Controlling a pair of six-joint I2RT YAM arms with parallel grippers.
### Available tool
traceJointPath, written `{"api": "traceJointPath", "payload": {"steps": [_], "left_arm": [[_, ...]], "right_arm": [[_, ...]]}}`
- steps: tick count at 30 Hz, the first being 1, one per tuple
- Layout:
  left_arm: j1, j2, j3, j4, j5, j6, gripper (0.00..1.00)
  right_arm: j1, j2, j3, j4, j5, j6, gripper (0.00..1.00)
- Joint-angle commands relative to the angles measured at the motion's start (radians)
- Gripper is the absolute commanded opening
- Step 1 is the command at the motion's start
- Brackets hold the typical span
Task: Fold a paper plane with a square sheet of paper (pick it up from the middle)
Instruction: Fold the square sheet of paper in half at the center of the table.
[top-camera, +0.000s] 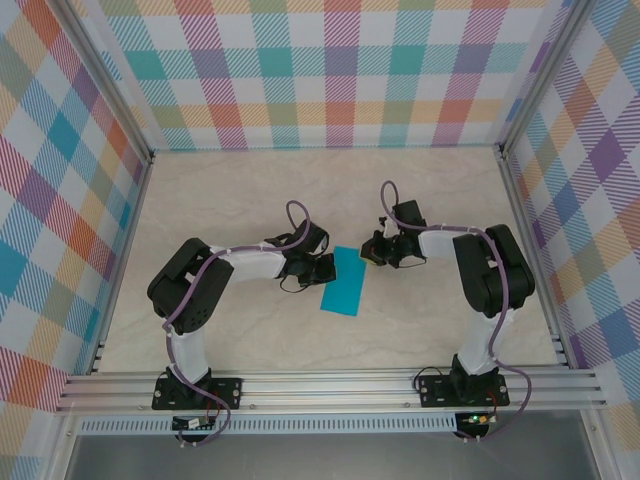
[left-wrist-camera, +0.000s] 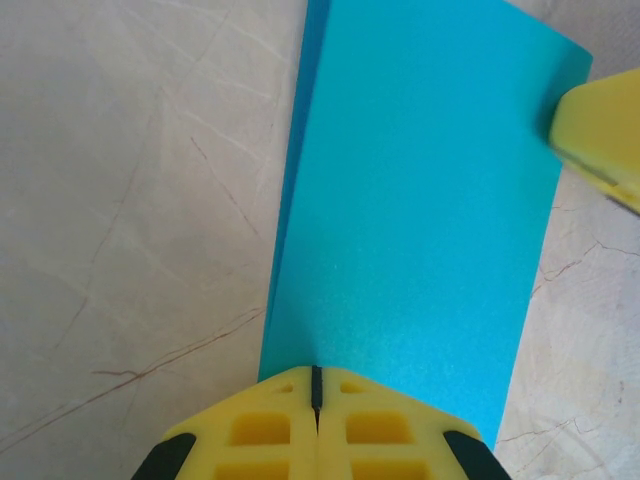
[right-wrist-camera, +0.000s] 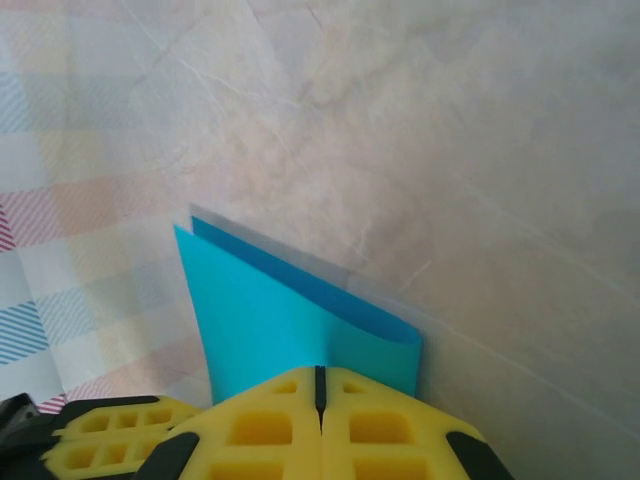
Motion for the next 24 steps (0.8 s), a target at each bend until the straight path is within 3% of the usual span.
{"api": "traceJointPath", "payload": {"steps": [1,7,17,24], "left_arm": [[-0.008,0.007,-0.024,-0.136,-0.056,0.02,0.0],[-0.008,0.006,-0.02,-0.136,-0.055,0.019,0.0],[-0.008,0.006,-0.02,-0.136,-0.057,0.019,0.0],[-0.008,-0.003,-0.026,-0.139,-0.062,0.018,0.0]], "right_arm": [[-0.02,-0.019,0.053,-0.025,-0.033,-0.024,0.0],[-0.026,0.049,0.056,0.001,-0.056,-0.015,0.0],[-0.026,0.071,0.076,-0.081,0.031,-0.036,0.0],[-0.027,0.019,0.103,-0.065,-0.045,-0.026,0.0]]}}
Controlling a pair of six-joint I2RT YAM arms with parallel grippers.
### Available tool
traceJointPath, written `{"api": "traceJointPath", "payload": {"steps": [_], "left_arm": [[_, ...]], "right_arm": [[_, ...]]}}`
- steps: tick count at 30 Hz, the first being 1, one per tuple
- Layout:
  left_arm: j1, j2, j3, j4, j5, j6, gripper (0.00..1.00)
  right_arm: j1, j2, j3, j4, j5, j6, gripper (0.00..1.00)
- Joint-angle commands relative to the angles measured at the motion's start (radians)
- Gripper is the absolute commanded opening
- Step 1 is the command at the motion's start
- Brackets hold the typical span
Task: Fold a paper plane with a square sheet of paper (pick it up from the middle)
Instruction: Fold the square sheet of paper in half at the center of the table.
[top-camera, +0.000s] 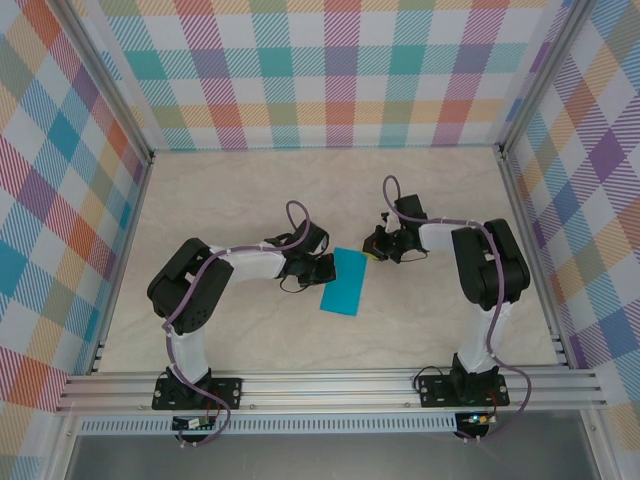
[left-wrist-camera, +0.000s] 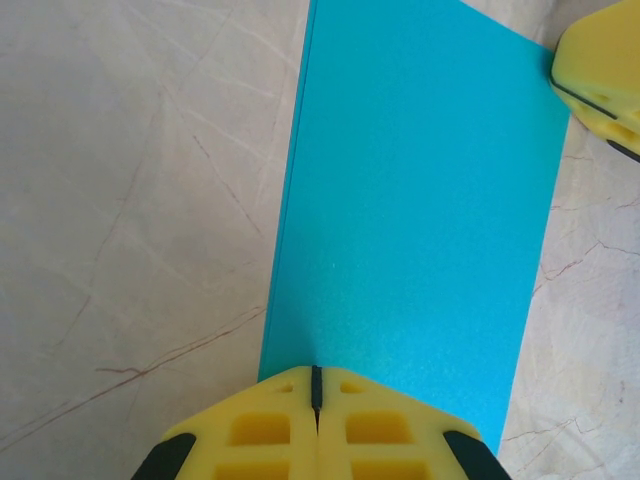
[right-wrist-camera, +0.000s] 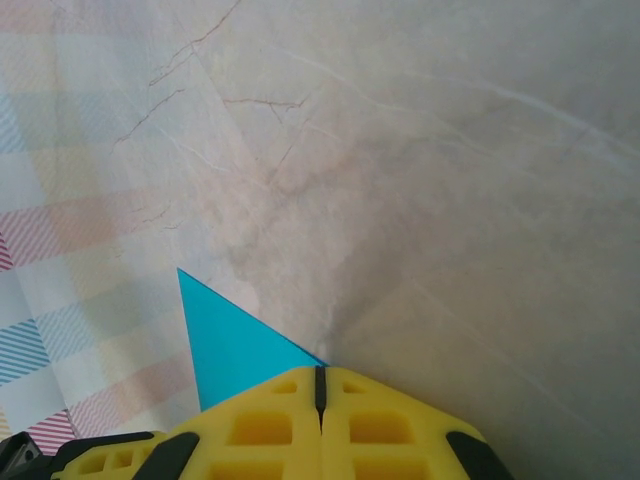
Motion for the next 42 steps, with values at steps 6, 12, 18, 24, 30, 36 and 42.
{"api": "traceJointPath", "payload": {"steps": [6,12,18,24,30,36,42], "left_arm": [[-0.008,-0.004,-0.026,-0.136,-0.061,0.014,0.0],[-0.01,-0.005,-0.026,-0.138,-0.063,0.013,0.0],[-0.01,-0.003,-0.027,-0.128,-0.06,0.007,0.0],[-0.013,-0.006,-0.025,-0.127,-0.057,0.006,0.0],[-0.018,-0.01,-0.021,-0.123,-0.055,0.0,0.0],[-0.023,-0.006,-0.024,-0.116,-0.055,-0.011,0.0],[-0.026,-0.017,-0.036,-0.109,-0.06,-0.03,0.0]], "right_arm": [[-0.008,0.008,0.039,-0.026,-0.004,-0.011,0.0],[-0.009,0.08,0.019,-0.023,0.014,0.007,0.0],[-0.009,0.058,0.022,-0.061,0.011,0.001,0.0],[-0.009,-0.095,0.02,-0.102,-0.026,-0.005,0.0],[0.006,-0.234,-0.075,-0.088,-0.046,0.035,0.0],[0.113,-0.362,-0.236,-0.019,-0.007,0.134,0.01],[0.286,-0.398,-0.34,0.032,0.071,0.226,0.01]]}}
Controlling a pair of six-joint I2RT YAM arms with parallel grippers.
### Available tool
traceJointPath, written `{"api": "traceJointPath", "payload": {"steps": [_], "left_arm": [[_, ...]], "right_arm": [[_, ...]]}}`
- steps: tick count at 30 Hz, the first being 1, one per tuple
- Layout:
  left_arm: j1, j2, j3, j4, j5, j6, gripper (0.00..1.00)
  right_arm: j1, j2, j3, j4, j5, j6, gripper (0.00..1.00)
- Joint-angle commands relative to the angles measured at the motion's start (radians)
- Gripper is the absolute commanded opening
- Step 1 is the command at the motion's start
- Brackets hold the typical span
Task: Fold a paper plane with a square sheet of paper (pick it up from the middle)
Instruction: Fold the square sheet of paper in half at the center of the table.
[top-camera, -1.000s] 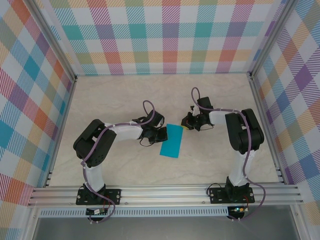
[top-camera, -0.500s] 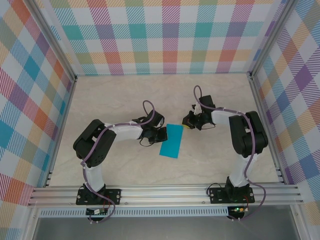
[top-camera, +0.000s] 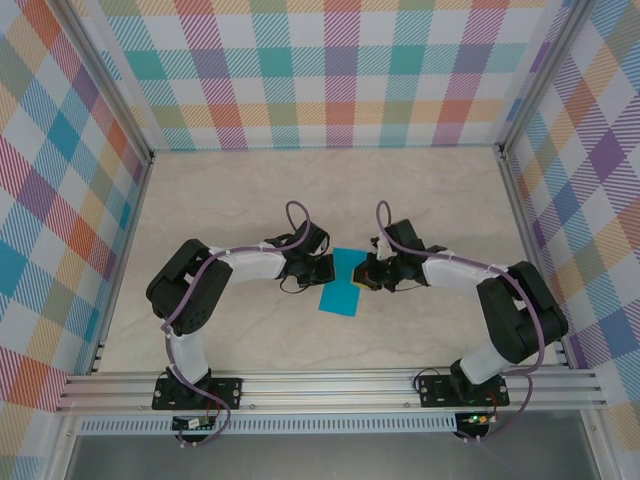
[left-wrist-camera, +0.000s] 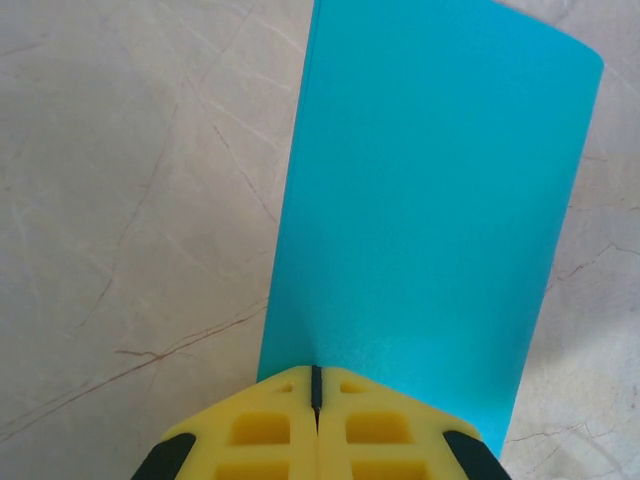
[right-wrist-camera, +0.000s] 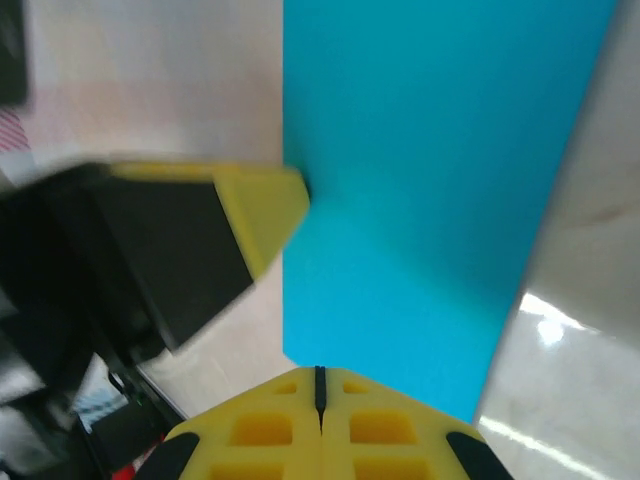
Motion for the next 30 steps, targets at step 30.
{"api": "traceJointPath", "payload": {"steps": [30], "left_arm": [[-0.03,-0.033,-0.06,-0.082,-0.066,-0.089,0.0]], "right_arm": [[-0.194,0.116,0.137,0.088,-0.087,-0.069,0.01]]}}
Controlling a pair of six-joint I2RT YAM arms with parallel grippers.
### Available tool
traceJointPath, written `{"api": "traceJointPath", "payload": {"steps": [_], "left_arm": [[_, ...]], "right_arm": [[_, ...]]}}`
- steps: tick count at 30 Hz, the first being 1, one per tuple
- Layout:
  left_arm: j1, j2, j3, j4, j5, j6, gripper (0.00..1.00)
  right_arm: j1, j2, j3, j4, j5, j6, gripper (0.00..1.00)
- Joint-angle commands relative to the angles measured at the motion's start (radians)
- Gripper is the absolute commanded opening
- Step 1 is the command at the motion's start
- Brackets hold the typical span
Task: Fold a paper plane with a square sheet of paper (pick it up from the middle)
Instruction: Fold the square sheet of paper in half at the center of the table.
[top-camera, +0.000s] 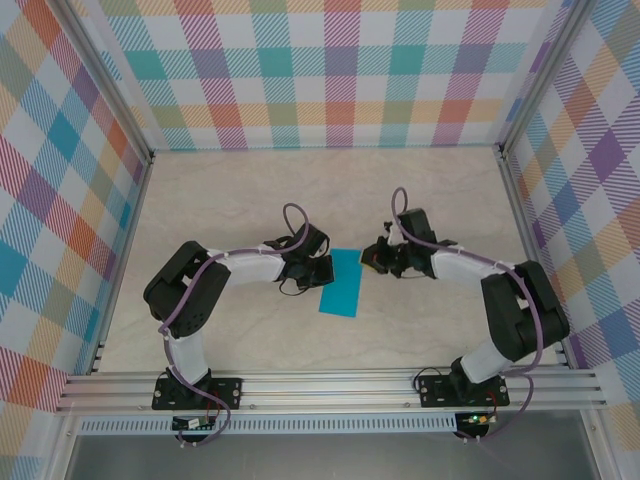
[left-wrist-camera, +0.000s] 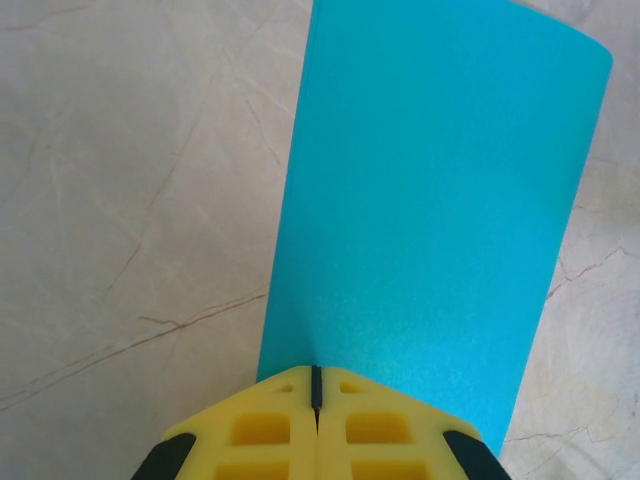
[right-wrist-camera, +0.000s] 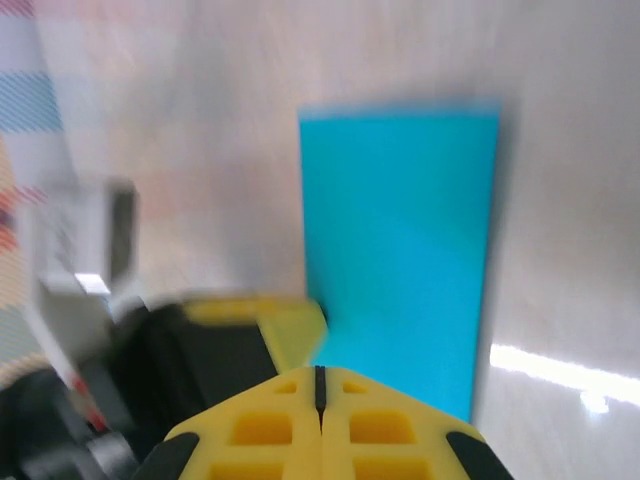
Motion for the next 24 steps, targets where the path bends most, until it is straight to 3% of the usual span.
{"api": "traceJointPath", "payload": {"steps": [1,6,11,24], "left_arm": [[-0.02,-0.015,-0.038,-0.081,-0.039,-0.044,0.0],[-0.027,-0.023,-0.049,-0.069,-0.055,-0.076,0.0],[-0.032,-0.026,-0.043,-0.08,-0.064,-0.078,0.0],[-0.034,-0.022,-0.037,-0.09,-0.07,-0.071,0.0]], "right_arm": [[-0.041,0.118,0.091,-0.005,-0.089,-0.084,0.0],[-0.045,0.278,0.229,-0.041,-0.126,-0.118,0.0],[-0.044,0.344,0.27,-0.066,-0.106,-0.143,0.0],[-0.044,0.377,0.239,-0.061,-0.087,-0.195,0.0]]}}
